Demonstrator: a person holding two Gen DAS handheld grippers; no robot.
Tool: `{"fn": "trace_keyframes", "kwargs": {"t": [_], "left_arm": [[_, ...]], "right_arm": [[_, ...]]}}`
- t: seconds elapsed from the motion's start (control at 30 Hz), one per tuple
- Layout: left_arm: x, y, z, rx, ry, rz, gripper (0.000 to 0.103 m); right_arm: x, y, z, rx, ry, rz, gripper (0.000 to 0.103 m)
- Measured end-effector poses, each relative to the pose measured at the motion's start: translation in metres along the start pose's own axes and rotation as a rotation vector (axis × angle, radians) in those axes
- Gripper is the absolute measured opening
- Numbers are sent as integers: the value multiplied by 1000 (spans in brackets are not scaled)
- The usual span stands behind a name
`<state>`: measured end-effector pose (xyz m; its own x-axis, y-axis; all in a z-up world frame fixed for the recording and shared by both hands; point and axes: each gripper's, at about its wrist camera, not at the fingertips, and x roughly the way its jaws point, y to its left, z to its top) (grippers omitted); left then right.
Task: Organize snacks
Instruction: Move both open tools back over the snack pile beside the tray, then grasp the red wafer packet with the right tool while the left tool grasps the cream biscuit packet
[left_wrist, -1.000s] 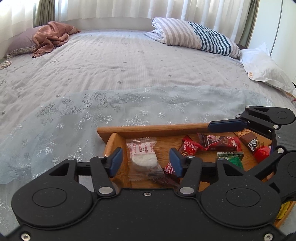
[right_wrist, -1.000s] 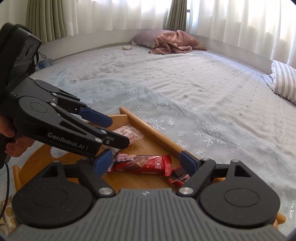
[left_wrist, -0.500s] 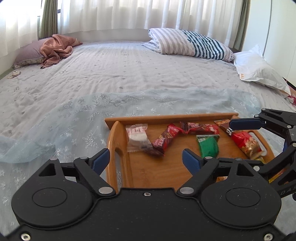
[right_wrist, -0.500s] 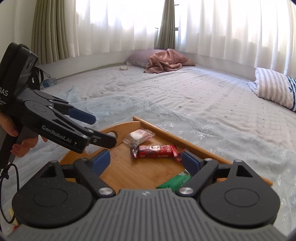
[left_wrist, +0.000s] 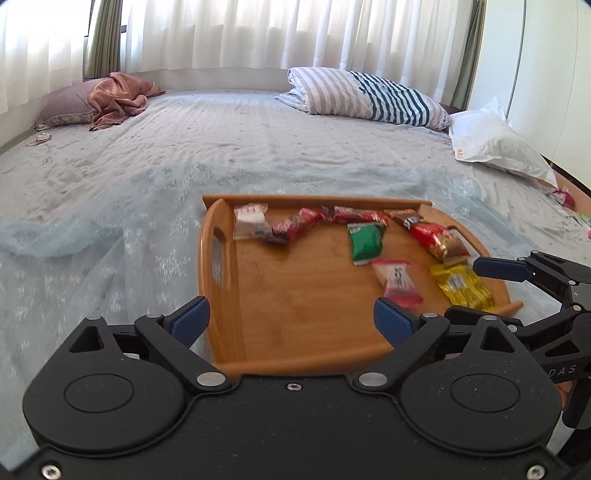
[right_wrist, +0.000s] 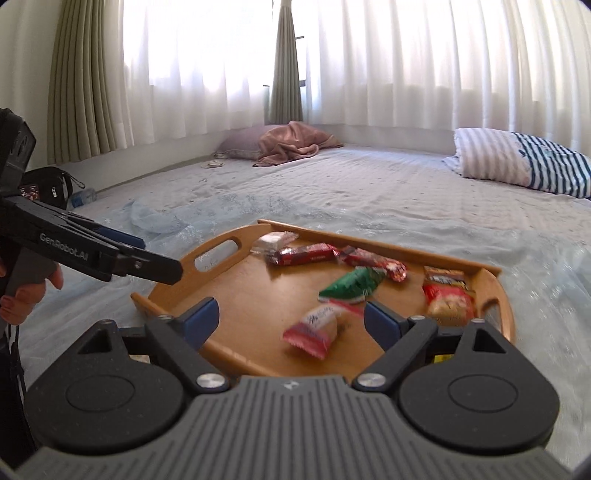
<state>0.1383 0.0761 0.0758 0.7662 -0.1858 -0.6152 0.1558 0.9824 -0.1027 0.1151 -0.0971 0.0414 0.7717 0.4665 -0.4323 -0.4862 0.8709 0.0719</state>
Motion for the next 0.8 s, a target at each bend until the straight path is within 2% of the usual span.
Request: {"fn": "trace_keyframes", "kwargs": {"t": [0.27,0.53,0.73,0.8], "left_arm": [[-14,-8,-47,-32,13,11,98],[-4,-13,-71,-50,55,38,97],[1,-13,-78,-74,79,21,80],[2,-13,-79,-70,81,30,68]], "right_arm": [[-15,13,-46,34,43,-73,94],[-8,31,-55,13,70,-66,93],[6,38,-55,38,112,-55,85],[10,40,-56,43,126,-58,81]]}}
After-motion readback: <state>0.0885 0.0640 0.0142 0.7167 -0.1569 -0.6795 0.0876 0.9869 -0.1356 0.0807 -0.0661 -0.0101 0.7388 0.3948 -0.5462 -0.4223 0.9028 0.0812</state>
